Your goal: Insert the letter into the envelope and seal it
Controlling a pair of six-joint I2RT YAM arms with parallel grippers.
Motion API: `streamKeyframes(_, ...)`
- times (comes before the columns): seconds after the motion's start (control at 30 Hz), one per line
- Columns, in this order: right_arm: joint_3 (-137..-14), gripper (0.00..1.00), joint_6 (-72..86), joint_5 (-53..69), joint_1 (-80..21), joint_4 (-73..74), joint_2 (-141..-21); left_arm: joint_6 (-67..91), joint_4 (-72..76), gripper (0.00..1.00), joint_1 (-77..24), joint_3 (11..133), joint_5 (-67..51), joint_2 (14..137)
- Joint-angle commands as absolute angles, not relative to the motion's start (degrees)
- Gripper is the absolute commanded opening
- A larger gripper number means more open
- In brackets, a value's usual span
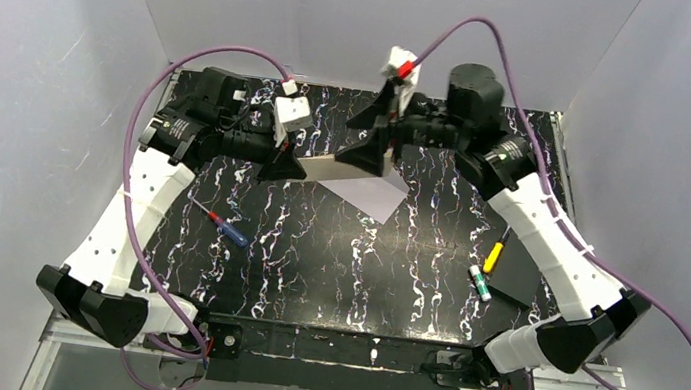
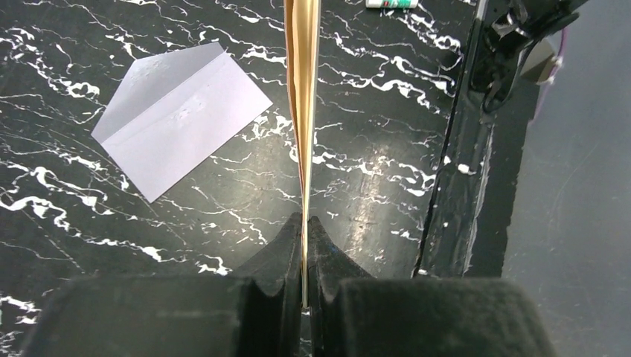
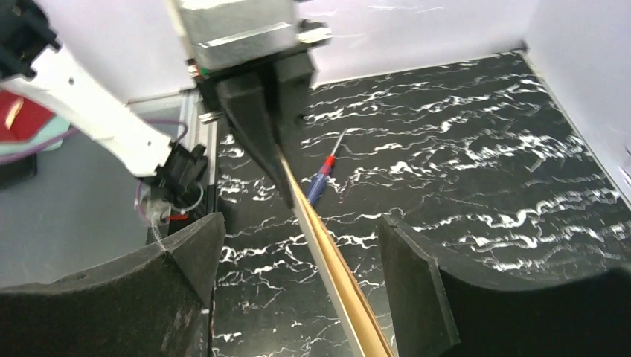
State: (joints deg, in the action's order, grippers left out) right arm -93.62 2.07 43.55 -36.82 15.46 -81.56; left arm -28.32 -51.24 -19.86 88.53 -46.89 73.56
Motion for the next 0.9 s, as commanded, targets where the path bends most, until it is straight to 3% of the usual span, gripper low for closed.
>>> streamKeyframes(0.0,-102.97,0.84,-14.94,40.03,-44.44,33.94,-85.66,-37.47,-56.61,0.00,-20.06,88.76,-46.36,70.03)
streamKeyframes(0.33,-106.97,0.75,-20.81,36.41,-47.03,41.88,-88.60,-43.40,-60.89,0.00,-20.16,89.48,-45.22,68.65)
streamKeyframes(0.53,-108.86,0.57,-21.26,34.61,-48.43,44.15,-90.14,-45.00,-62.73,0.00,-20.14,90.21,-44.65,68.84)
streamKeyframes(0.73,-109.97,0.68,-21.93,33.41,-50.32,46.83,-91.51,-45.41,-62.84,0.00,-20.13,90.59,-44.65,68.43)
streamKeyframes(0.8,-110.42,0.68,-21.97,32.59,-51.02,47.39,-92.22,-45.50,-62.91,0.00,-20.15,90.64,-44.71,68.31)
streamKeyframes(0.87,-110.66,0.61,-21.97,31.50,-51.47,47.05,-92.68,-45.61,-63.21,0.00,-20.13,90.62,-44.71,68.13)
